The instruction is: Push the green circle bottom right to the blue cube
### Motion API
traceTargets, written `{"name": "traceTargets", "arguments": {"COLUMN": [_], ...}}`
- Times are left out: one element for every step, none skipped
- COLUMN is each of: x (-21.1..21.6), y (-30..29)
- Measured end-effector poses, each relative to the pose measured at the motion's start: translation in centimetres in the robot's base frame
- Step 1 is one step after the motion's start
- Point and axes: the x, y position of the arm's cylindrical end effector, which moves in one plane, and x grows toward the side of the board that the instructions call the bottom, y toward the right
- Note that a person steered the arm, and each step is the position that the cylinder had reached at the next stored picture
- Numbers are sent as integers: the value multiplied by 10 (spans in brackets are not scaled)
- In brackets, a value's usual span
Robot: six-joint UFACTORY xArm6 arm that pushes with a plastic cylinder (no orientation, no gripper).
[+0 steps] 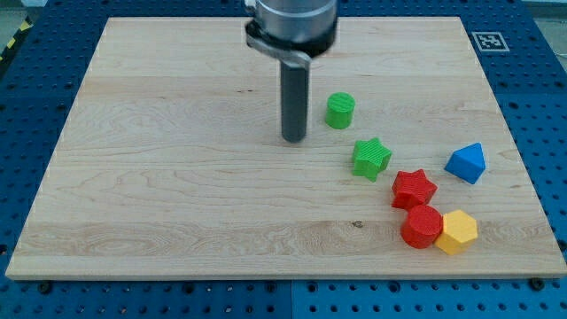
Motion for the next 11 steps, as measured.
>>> {"name": "traceTargets", "arguments": {"x": [-2,-18,-19,-21,-39,-65,-88,-115,-144,-164,-166], "y": [36,65,73,59,45,45,45,45,45,45,44]}}
